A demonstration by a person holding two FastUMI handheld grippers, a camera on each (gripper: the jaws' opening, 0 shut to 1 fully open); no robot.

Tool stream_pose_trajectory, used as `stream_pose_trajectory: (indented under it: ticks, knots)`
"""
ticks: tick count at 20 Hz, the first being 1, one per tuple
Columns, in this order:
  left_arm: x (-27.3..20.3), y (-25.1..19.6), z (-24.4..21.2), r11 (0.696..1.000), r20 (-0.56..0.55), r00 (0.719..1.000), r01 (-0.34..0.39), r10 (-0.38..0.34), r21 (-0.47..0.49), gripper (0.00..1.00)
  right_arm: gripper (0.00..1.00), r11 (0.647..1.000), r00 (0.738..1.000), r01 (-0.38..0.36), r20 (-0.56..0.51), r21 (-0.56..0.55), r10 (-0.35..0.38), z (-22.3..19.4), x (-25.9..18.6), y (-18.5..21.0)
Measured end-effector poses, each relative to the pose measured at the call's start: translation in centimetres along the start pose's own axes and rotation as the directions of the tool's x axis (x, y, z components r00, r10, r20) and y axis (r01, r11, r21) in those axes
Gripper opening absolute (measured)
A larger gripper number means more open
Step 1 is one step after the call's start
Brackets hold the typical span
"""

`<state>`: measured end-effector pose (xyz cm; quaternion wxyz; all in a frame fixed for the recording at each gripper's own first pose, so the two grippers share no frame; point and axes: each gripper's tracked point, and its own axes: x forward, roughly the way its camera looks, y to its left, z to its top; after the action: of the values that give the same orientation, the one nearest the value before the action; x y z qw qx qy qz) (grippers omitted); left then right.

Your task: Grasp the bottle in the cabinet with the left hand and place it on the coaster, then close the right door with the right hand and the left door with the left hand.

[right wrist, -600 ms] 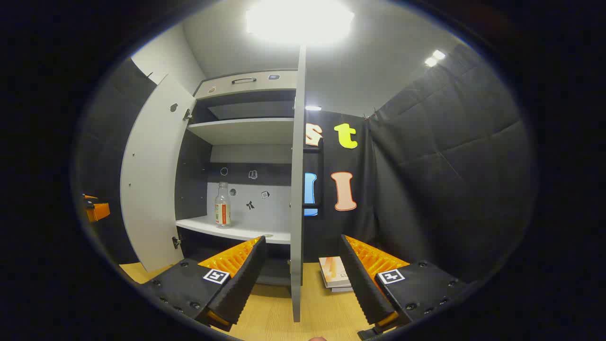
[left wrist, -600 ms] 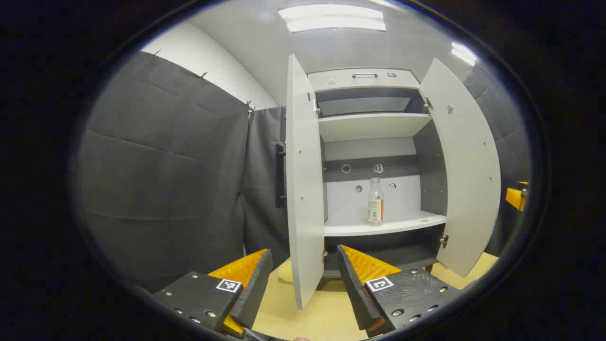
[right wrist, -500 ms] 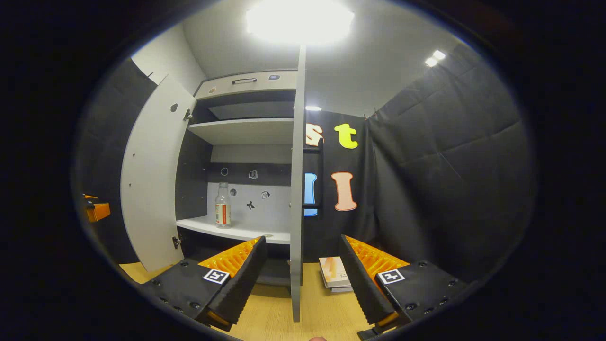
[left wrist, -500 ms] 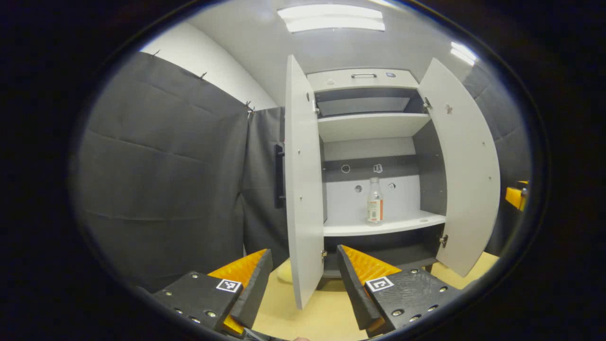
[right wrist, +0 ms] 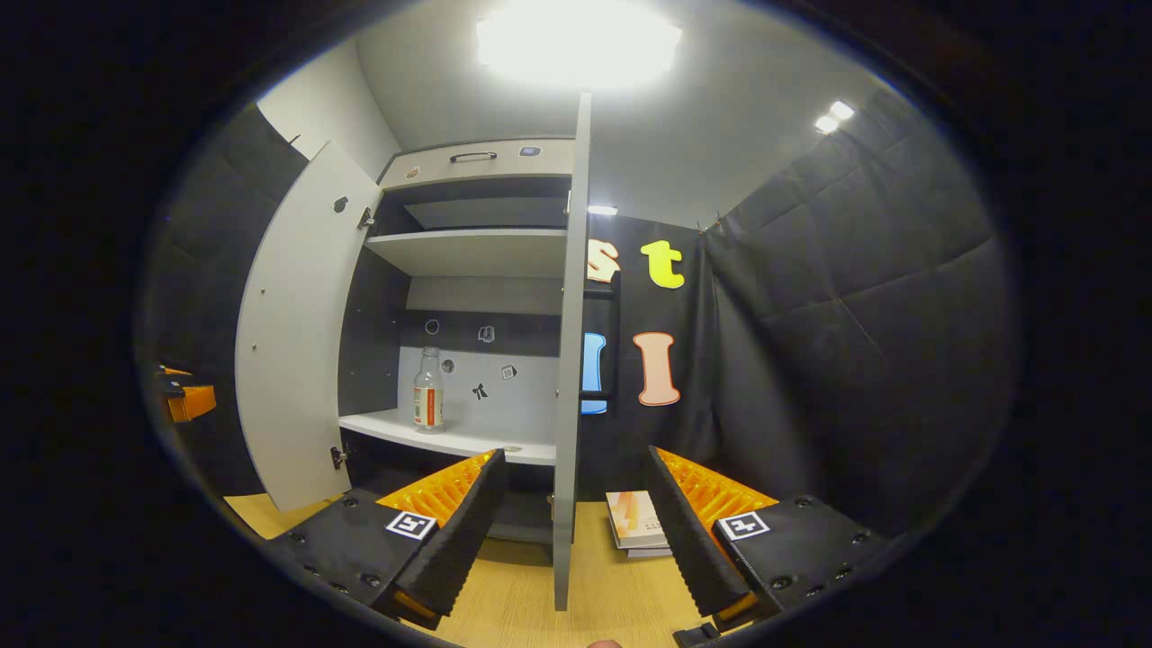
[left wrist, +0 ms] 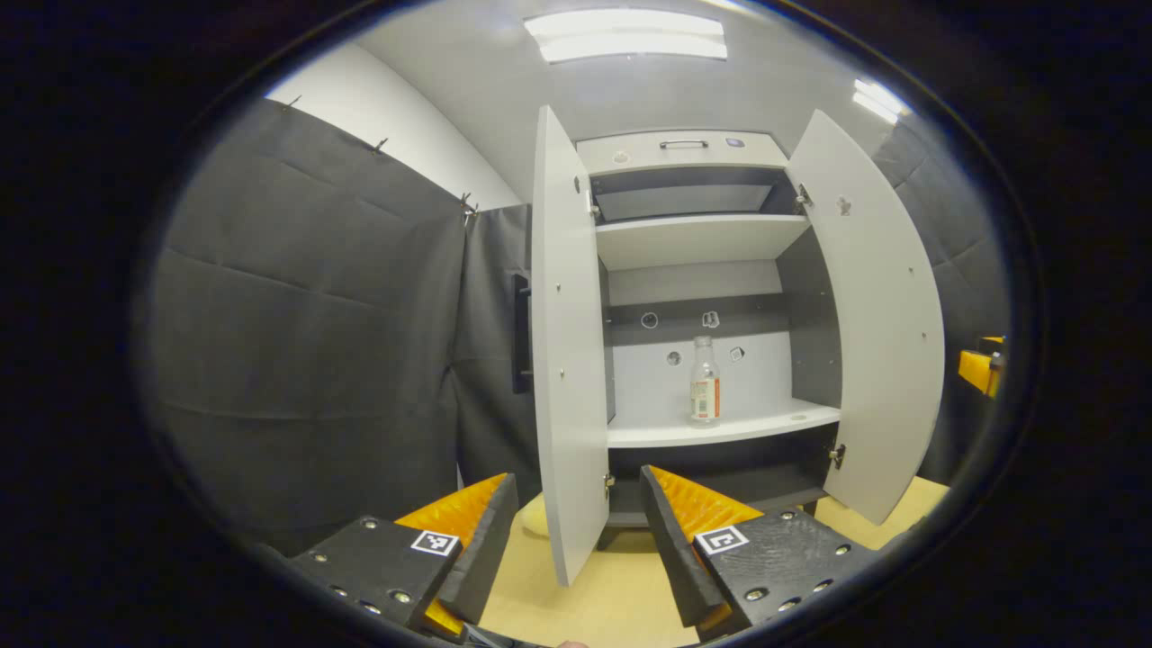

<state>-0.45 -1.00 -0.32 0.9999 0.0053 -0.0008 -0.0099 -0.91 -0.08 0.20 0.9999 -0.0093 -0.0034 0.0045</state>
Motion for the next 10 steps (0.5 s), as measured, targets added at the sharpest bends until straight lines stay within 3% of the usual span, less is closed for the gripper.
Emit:
stream_pose_trajectory:
  ticks: [10]
  knots:
    - [0.8, -4.6, 1.7, 0.999, 0.005, 0.999, 0.046, -0.046, 0.008, 0.81, 0.98, 1.000, 1.000, 0.018, -0.013, -0.017, -0.018, -1.0, -0.4, -4.3]
